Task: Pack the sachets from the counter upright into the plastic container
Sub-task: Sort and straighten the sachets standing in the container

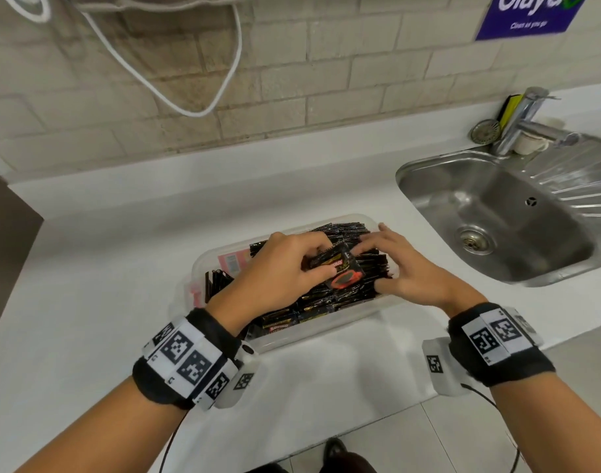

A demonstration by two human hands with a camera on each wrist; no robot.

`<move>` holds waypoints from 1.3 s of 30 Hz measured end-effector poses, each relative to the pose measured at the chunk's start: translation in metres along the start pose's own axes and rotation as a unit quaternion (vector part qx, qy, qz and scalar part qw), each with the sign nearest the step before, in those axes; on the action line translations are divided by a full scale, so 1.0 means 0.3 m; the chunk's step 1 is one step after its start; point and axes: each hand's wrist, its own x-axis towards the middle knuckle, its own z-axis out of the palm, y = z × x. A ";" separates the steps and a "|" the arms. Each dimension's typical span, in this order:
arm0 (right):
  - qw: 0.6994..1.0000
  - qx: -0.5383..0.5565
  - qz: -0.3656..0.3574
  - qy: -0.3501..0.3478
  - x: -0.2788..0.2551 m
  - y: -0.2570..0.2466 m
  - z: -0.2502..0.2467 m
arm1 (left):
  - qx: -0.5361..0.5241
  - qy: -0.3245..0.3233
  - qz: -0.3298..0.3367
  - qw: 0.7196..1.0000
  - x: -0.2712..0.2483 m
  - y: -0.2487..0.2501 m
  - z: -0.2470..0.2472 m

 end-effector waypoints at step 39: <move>0.971 -0.168 -0.162 0.038 0.028 -0.035 0.194 | 0.035 0.056 -0.067 0.996 -0.092 -0.108 0.033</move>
